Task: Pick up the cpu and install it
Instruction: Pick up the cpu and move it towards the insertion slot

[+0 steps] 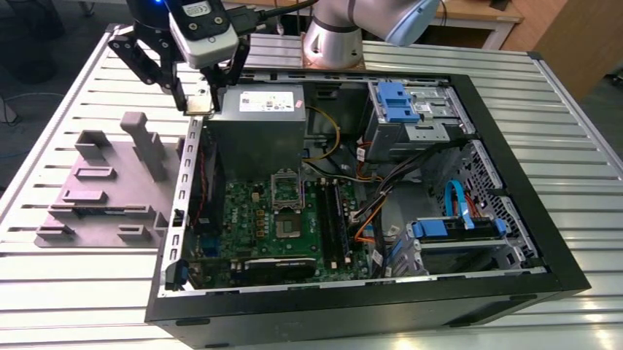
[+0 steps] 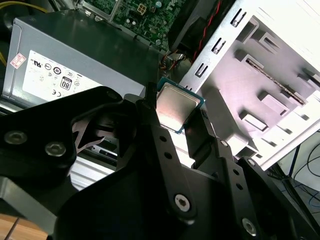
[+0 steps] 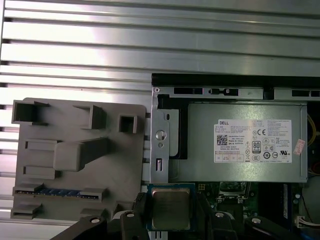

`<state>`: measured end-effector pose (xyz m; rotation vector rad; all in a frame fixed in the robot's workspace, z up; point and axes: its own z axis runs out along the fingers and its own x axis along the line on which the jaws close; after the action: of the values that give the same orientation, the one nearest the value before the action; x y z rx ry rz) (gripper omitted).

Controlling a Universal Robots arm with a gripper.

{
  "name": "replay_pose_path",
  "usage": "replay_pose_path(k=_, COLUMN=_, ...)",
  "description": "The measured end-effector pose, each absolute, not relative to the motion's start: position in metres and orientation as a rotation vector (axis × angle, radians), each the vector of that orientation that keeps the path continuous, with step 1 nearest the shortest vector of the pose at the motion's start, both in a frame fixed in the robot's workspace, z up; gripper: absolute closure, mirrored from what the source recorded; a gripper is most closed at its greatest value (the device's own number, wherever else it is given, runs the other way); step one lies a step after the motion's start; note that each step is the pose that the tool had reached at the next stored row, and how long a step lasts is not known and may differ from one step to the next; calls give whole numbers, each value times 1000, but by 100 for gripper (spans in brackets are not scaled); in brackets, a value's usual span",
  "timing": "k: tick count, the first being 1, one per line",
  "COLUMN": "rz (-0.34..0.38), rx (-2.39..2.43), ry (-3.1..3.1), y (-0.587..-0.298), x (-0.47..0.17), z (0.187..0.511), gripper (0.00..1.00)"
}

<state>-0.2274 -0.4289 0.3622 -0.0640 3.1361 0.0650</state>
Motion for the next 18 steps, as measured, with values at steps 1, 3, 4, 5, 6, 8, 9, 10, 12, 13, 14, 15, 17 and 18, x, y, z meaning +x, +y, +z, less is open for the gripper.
replay_pose_path(k=1, rz=65, rx=-64, ry=3136, y=-429, x=-227, z=362, gripper=53)
replay_pose_path(k=3, rz=65, rx=-64, ry=3136, y=-429, x=-227, z=362, gripper=53)
replay_pose_path(k=4, rz=65, rx=-64, ry=3136, y=-429, x=-227, z=362, gripper=53)
replay_pose_path(k=5, rz=65, rx=-64, ry=3136, y=-429, x=-227, z=362, gripper=53)
replay_pose_path(k=6, rz=65, rx=-64, ry=3136, y=-429, x=-227, z=361, gripper=53)
replay_pose_path(k=8, rz=65, rx=-64, ry=3136, y=-429, x=-227, z=360, gripper=53)
replay_pose_path(k=9, rz=65, rx=-64, ry=3136, y=-429, x=-227, z=360, gripper=53)
replay_pose_path(k=10, rz=65, rx=-64, ry=3136, y=-429, x=-227, z=360, gripper=53)
replay_pose_path(k=12, rz=65, rx=-64, ry=3136, y=-429, x=-227, z=360, gripper=53)
replay_pose_path(k=13, rz=65, rx=-64, ry=3136, y=-429, x=-227, z=360, gripper=53)
replay_pose_path(k=14, rz=65, rx=-64, ry=3136, y=-429, x=-227, z=360, gripper=53)
replay_pose_path(k=15, rz=65, rx=-64, ry=3136, y=-429, x=-227, z=360, gripper=53)
replay_pose_path(k=17, rz=65, rx=-64, ry=3136, y=-429, x=-226, z=360, gripper=53)
replay_pose_path(k=18, rz=65, rx=-64, ry=3136, y=-429, x=-226, z=360, gripper=53)
